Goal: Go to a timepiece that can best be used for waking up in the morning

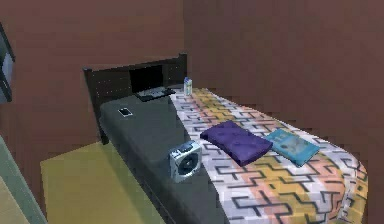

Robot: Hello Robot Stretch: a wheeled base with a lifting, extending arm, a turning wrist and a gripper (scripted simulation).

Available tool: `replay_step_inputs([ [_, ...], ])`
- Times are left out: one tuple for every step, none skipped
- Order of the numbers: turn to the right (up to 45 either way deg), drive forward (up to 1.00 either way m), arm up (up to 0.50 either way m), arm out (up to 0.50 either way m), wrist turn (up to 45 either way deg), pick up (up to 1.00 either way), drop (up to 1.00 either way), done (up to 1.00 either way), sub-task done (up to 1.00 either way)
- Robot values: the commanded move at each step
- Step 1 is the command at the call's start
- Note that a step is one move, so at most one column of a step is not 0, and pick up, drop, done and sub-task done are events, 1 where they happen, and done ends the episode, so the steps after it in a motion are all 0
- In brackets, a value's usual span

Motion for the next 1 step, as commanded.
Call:
replay_step_inputs([
  [0.0,0.0,0.0,0.0,0.0,0.0,0.0,1.0,0.0],
])
